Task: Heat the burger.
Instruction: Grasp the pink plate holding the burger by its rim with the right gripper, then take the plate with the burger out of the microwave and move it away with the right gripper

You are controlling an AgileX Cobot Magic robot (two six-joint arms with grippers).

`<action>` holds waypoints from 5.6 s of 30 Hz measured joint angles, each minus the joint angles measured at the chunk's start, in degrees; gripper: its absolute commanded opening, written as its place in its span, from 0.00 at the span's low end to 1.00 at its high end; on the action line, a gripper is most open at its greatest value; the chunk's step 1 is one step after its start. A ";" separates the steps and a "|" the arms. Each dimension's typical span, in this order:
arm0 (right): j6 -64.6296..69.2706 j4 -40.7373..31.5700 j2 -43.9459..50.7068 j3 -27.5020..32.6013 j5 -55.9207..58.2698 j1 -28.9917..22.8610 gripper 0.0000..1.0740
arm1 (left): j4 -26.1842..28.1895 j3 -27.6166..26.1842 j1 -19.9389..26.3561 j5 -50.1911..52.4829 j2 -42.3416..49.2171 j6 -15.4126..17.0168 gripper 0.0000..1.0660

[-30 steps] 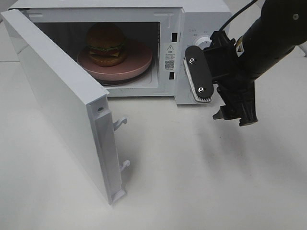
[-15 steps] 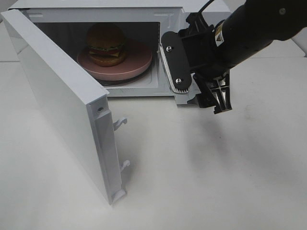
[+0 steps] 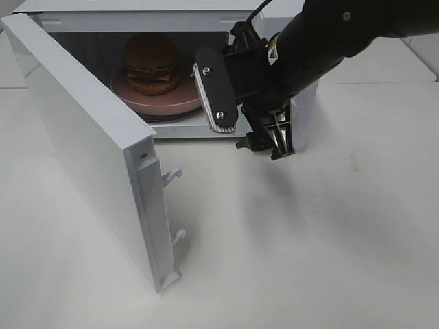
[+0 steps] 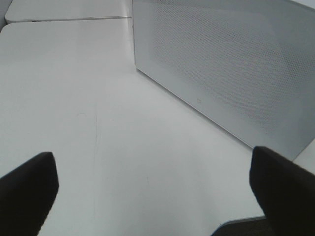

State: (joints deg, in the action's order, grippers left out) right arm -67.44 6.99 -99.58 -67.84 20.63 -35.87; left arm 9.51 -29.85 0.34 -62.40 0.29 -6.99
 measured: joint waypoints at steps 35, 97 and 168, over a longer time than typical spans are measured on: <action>-5.16 -6.02 -21.37 -20.63 -3.15 0.06 0.78 | 0.00 0.00 0.00 0.00 0.00 0.00 0.92; -5.67 -4.41 -32.49 -38.85 12.61 0.69 0.00 | 0.00 0.00 0.00 0.00 0.00 0.00 0.92; -29.28 -15.93 12.38 16.79 2.64 2.06 0.00 | 0.00 0.00 0.00 0.00 0.00 0.00 0.92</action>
State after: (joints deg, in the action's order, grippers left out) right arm -96.72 -8.94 -87.20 -51.05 23.26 -33.80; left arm 9.51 -29.85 0.34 -62.40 0.29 -6.99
